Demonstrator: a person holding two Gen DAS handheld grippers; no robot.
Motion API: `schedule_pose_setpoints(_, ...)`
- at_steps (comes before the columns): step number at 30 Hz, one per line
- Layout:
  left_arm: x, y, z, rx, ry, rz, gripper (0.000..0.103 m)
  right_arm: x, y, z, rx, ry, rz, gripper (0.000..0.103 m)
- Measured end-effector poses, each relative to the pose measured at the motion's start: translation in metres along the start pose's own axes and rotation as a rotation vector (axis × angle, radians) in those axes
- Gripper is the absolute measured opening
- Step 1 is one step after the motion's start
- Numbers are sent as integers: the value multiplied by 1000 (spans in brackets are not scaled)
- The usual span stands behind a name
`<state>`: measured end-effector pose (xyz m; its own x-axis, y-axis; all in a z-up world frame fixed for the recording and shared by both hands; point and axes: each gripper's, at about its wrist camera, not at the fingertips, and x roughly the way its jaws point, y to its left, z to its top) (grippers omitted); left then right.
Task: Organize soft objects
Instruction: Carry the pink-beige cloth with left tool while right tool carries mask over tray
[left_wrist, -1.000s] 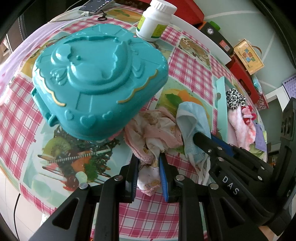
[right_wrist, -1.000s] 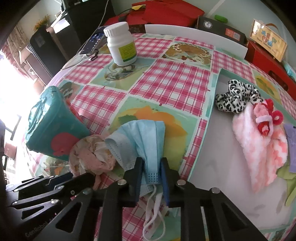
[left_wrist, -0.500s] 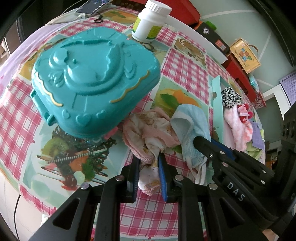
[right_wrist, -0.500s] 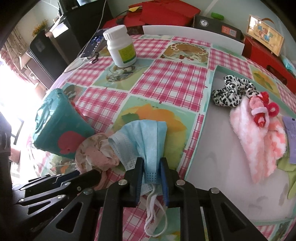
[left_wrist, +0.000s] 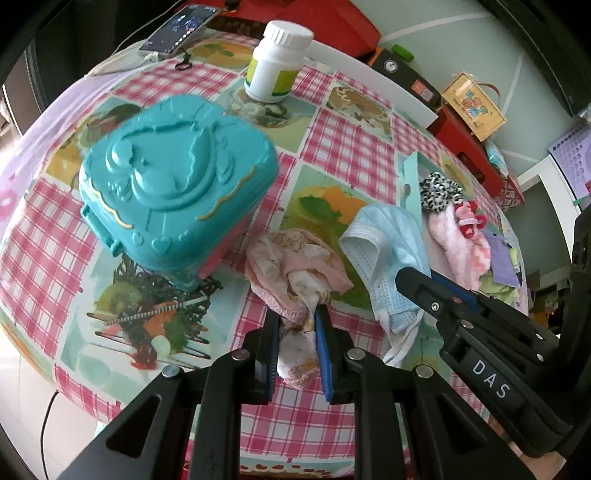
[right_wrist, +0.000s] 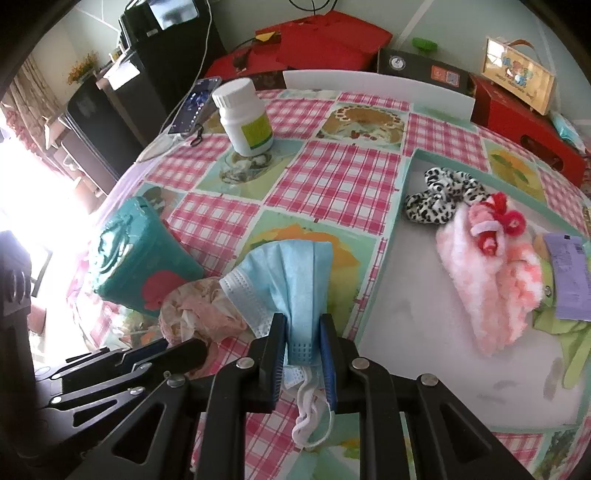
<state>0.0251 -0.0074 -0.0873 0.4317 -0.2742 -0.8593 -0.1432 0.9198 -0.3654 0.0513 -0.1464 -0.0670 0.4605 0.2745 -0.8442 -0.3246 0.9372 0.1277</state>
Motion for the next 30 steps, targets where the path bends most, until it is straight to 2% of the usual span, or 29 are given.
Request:
schedule_pose_setpoints(13, -45, -26, 6, 61, -96, -20, 19, -58, -9, 4, 22, -118, -20, 19)
schedule_pose_setpoints(24, -92, -59, 10, 140, -215, -52, 19, -118, -21, 5, 52, -253, -51, 19)
schedule_pose_setpoints(30, -118, -85, 11, 216, -301, -66, 19, -152, -44, -1, 103, -327, -89, 19)
